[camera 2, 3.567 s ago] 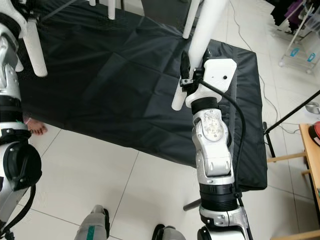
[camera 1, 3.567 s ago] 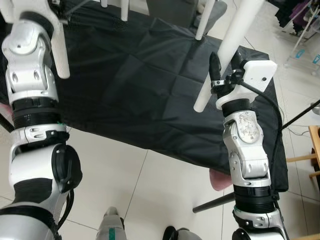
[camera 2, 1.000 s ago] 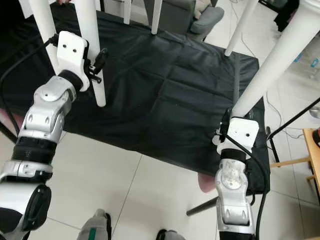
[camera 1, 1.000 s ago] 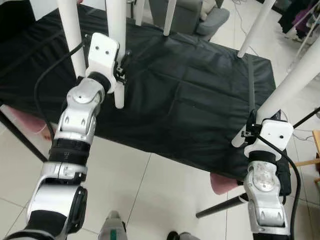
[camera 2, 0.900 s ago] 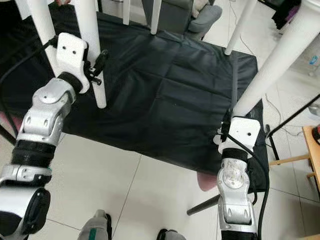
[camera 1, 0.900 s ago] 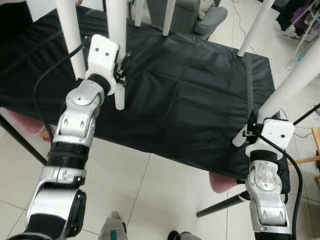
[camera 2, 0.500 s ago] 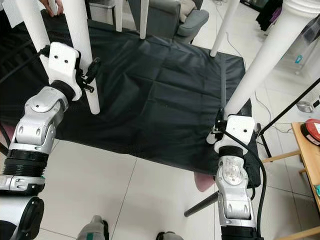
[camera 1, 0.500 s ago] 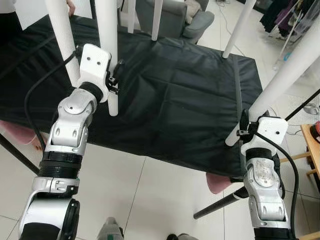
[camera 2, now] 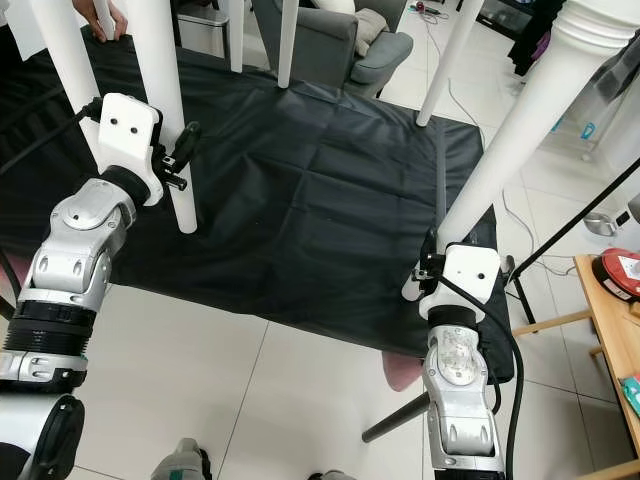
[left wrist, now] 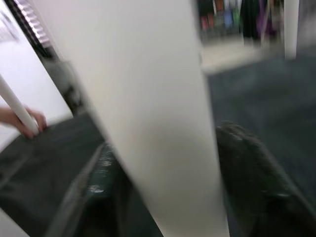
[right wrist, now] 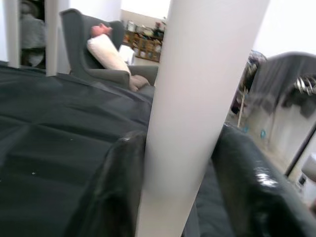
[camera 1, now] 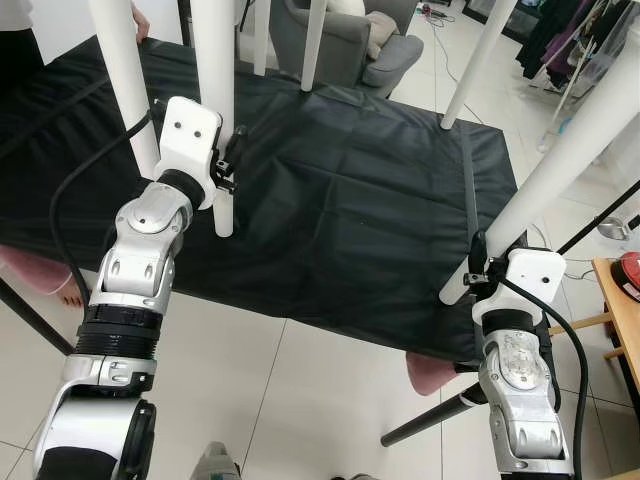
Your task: Building children table
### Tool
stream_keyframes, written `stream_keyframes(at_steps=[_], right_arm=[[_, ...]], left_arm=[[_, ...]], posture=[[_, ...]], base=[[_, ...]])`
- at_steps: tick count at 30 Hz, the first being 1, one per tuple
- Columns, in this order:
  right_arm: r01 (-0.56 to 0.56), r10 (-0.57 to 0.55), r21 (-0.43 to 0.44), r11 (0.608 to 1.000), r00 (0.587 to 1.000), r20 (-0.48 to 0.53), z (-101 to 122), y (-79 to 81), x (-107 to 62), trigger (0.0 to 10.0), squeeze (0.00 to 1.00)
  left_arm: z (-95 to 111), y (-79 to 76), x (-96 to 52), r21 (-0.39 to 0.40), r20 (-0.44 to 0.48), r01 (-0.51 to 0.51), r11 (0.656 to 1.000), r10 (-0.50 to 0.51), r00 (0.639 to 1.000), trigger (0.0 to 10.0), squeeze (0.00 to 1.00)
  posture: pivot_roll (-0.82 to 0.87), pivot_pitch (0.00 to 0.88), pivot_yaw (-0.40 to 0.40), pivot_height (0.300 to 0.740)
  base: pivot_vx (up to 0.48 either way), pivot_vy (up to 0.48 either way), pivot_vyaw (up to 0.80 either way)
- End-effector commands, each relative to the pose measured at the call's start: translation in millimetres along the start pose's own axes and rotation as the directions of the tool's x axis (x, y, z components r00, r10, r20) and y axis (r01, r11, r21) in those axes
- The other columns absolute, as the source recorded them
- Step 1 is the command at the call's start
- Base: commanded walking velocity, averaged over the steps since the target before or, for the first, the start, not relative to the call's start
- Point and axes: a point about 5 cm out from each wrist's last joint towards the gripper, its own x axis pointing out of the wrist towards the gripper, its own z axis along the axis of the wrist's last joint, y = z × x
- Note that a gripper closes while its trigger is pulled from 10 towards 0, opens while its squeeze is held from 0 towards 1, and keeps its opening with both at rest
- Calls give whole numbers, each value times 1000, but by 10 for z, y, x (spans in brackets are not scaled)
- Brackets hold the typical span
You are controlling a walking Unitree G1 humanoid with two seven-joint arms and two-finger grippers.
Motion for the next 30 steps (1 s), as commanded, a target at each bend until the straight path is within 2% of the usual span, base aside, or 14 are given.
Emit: stream_keyframes(at_steps=[1, 8, 10, 11, 12, 13, 16, 20, 21, 22, 25, 27, 30], right_arm=[[-95, 94, -4, 996, 992, -80, -148, 137, -43, 10000, 1000], [-134, 142, 91, 987, 985, -97, -159, 122, -6, 10000, 1000], [-146, 155, 88, 985, 983, -100, -164, 104, -16, 10000, 1000], [-150, 159, 88, 985, 981, -106, -176, 85, -29, 10000, 1000], [-151, 160, 85, 985, 980, -116, -195, 65, -43, 10000, 596], [-157, 166, 81, 984, 978, -126, -219, 51, -66, 10000, 0], [-172, 179, 57, 983, 973, -145, -269, 27, -135, 10000, 0], [-178, 183, 45, 983, 971, -155, -296, 11, -171, 10000, 0], [-190, 193, 32, 981, 966, -170, -333, -19, -223, 10000, 0], [-205, 206, 23, 979, 961, -185, -366, -45, -277, 10000, 0], [-215, 214, 17, 976, 957, -195, -391, -67, -322, 10000, 0], [-232, 230, 16, 973, 951, -207, -418, -79, -360, 10000, 0], [-232, 230, 19, 973, 950, -209, -423, -79, -363, 10000, 0]], left_arm=[[-216, -242, -11, -23, -84, 104, 994, -106, 991, 10000, 1000], [-244, -229, -135, -50, -64, 111, 993, -114, 991, 10000, 1000], [-238, -213, -192, -56, -59, 116, 992, -119, 991, 10000, 1000], [-231, -190, -236, -61, -56, 111, 992, -114, 992, 10000, 16], [-229, -160, -275, -61, -56, 99, 993, -103, 993, 10000, 0], [-230, -119, -316, -57, -58, 84, 995, -88, 994, 10000, 0], [-224, -31, -412, -38, -59, 50, 998, -52, 997, 10000, 0], [-234, 3, -468, -23, -63, 43, 999, -44, 997, 10000, 0], [-246, 31, -558, -11, -68, 51, 999, -51, 996, 10000, 0], [-259, 30, -653, -4, -77, 78, 997, -78, 994, 10000, 0], [-269, 8, -736, 3, -81, 111, 994, -110, 991, 10000, 0], [-297, -79, -833, 1, -93, 169, 986, -168, 981, 10000, 0], [-307, -102, -850, 0, -96, 179, 984, -178, 979, 10000, 0]], posture=[[181, 135, -98, 740], [182, 135, -99, 740], [184, 139, -100, 740], [184, 139, -100, 740], [184, 139, -100, 740], [184, 139, -100, 740], [187, 145, -101, 740], [187, 145, -101, 740], [187, 145, -101, 740], [198, 150, -100, 740], [198, 150, -100, 740], [201, 148, -102, 740], [201, 148, -102, 740]], base=[[0, 0, 0], [0, 0, 0], [0, 0, 0], [0, 0, 0], [0, 0, 0], [0, 0, 0], [0, 0, 0], [0, 0, 0], [0, 0, 0], [0, 0, 0], [0, 0, 0], [0, 0, 0], [0, 0, 0]])
